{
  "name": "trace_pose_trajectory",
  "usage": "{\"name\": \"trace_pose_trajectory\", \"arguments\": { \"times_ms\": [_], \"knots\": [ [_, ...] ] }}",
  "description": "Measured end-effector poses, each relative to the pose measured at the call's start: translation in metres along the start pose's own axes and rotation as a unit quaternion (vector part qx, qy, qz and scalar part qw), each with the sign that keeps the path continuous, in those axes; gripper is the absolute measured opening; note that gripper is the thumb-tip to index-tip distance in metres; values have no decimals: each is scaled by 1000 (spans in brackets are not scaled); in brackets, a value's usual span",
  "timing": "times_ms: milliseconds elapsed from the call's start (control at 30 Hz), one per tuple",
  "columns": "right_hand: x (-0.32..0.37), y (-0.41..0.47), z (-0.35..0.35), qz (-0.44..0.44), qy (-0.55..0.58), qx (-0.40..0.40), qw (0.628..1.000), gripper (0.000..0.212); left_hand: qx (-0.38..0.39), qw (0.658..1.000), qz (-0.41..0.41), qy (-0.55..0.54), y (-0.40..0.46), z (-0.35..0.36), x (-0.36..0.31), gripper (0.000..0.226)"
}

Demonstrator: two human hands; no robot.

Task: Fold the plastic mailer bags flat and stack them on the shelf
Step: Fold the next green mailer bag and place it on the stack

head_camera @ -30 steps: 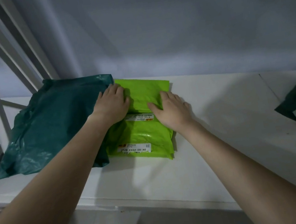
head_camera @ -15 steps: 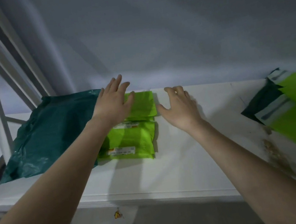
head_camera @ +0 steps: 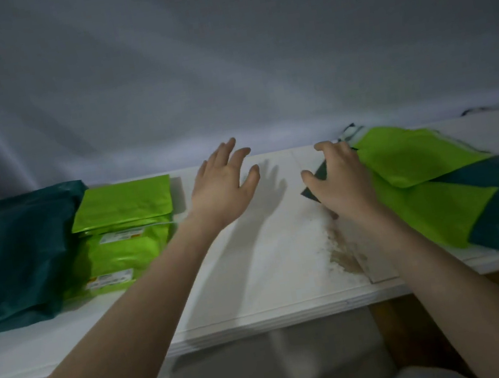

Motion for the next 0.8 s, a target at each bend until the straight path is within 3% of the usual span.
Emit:
{"name": "trace_pose_trajectory", "arguments": {
  "times_ms": [267, 467, 600, 733, 800],
  "knots": [
    [-110, -17, -14, 88, -56, 40, 994, 54, 77, 995, -32, -56, -3, 78, -47, 50],
    [-182, -33, -12, 167, -85, 86, 979, 54, 172, 967, -105, -157, -21, 145, -66, 39],
    [-214, -35, -12, 214, -87, 100, 968, 61, 224, 910, -195, -288, -37, 181, -85, 31],
    [-223, -33, -9, 221, -79, 113, 965, 68, 228, 798, -297, -472, -41, 208, -101, 32],
    [-221, -33, -8, 214, -74, 109, 968, 66, 223, 765, -323, -511, -41, 212, -110, 31]
  ]
}}
Point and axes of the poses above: each hand's wrist, its own y-axis towards the middle knuckle, its own z-axis out of the palm, x = y × z, the point moved 5 cm from there along y, towards the middle knuckle, and after that the axes turned 14 degrees about -y, right-handed, at the moved point
